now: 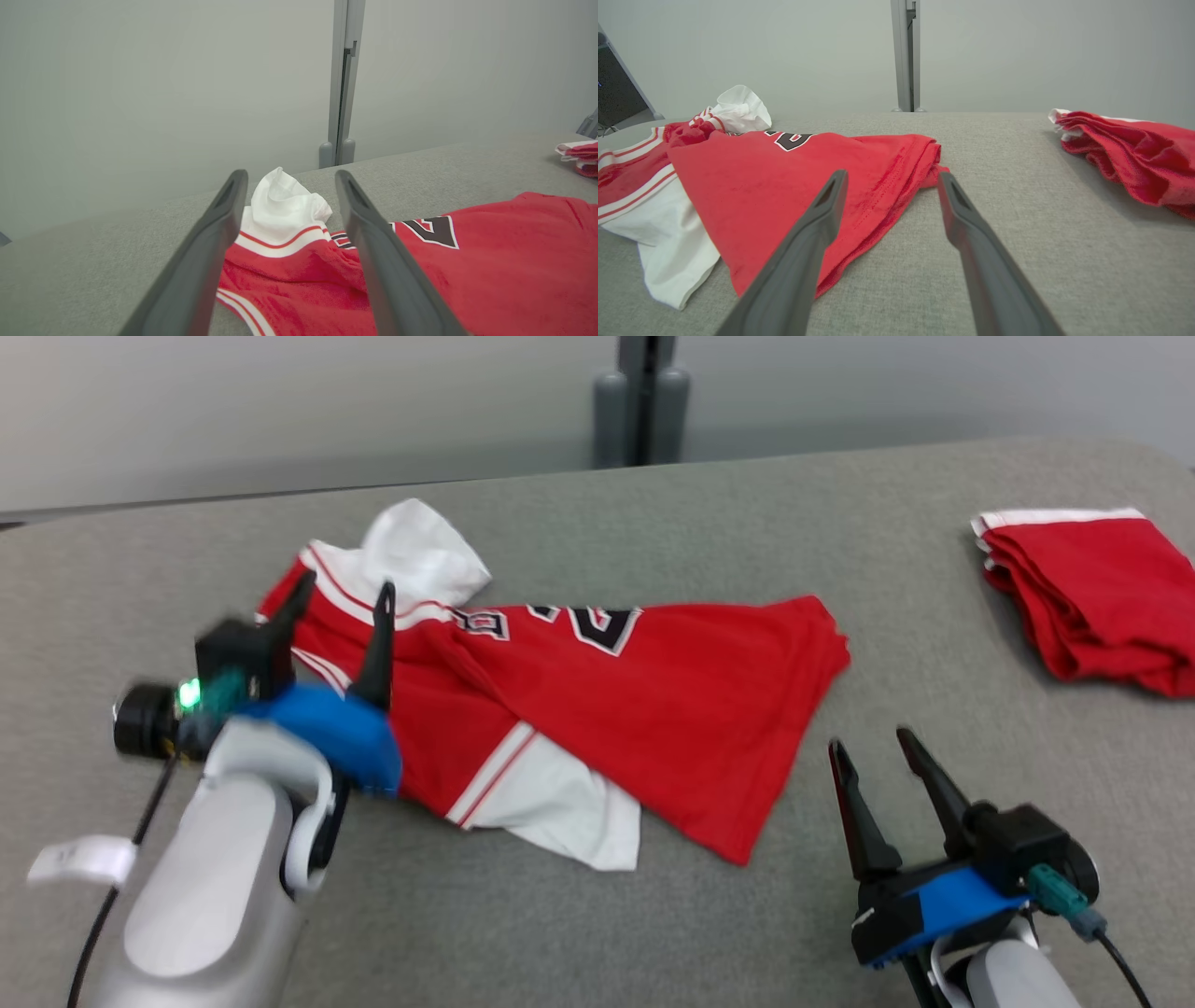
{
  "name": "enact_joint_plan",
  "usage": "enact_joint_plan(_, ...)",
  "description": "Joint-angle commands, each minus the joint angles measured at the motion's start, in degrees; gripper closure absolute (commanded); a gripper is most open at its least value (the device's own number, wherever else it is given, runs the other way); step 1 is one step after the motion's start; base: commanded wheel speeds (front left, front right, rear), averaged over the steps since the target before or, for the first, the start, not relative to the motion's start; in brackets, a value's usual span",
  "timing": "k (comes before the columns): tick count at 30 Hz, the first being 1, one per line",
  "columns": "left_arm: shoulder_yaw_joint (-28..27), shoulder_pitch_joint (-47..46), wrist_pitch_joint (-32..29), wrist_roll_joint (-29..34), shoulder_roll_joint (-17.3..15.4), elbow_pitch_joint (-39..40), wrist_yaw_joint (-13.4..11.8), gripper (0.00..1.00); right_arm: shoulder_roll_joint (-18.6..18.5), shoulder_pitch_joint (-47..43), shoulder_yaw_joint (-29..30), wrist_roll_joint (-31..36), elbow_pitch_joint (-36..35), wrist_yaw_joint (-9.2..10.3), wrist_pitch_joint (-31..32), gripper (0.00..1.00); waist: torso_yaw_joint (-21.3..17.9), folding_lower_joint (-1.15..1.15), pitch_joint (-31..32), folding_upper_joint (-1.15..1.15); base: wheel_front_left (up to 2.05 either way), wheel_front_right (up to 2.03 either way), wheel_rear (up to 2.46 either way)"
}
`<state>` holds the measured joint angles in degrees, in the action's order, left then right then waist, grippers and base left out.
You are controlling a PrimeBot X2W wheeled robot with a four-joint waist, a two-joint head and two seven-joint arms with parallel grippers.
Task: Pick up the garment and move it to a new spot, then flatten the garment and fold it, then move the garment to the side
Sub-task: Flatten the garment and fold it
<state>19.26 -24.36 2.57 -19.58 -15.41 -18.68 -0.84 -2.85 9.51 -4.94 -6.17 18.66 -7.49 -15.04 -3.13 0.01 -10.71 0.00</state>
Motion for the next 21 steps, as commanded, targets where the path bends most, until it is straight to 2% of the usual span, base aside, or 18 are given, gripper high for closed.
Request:
enact_joint_plan(1,0.92,-4.98,-2.78,0.76,0.39,-3.38,0.66,0.0,-0.08,1.43,-0.22,-0.02,-0.66,-0.01,-0.2,0.0,-1.24,-0.01,-1.95,0.0,0.0,0.0,0.0)
enact_joint_plan(8,1.8,-17.27,-8.77,-0.03,2.99,-18.23,1.54,0.0,-0.07,3.48,-0.72,-0.5,-1.66,-0.01,-0.2,0.0,-6.11,-0.01,-7.84,0.0,0.0,0.0,0.0)
enact_joint_plan(12,1.91,-21.48,-9.54,1.79,2.15,-25.11,-1.25,0.0,-0.06,3.85,-0.38,-0.49,-2.23,-0.01,-0.2,0.0,-7.64,-0.01,-9.74,0.0,0.0,0.0,0.0)
enact_joint_plan(14,2.4,-22.8,-9.96,2.43,2.18,-27.77,-1.88,0.0,-0.06,3.96,-0.34,-0.59,-2.48,-0.01,-0.2,0.0,-7.98,-0.01,-10.25,0.0,0.0,0.0,0.0)
enact_joint_plan(20,4.77,-26.41,-12.12,3.61,2.0,-32.96,0.66,0.0,-0.06,4.15,-0.85,-1.23,-2.49,-0.01,-0.2,0.0,-8.39,-0.01,-10.88,0.0,0.0,0.0,0.0)
enact_joint_plan(21,5.21,-26.94,-12.52,4.03,1.87,-33.68,0.74,0.11,-0.06,4.25,-1.07,-1.38,-2.49,-0.01,-0.2,0.0,-8.46,-0.01,-10.94,0.0,0.0,0.0,0.0)
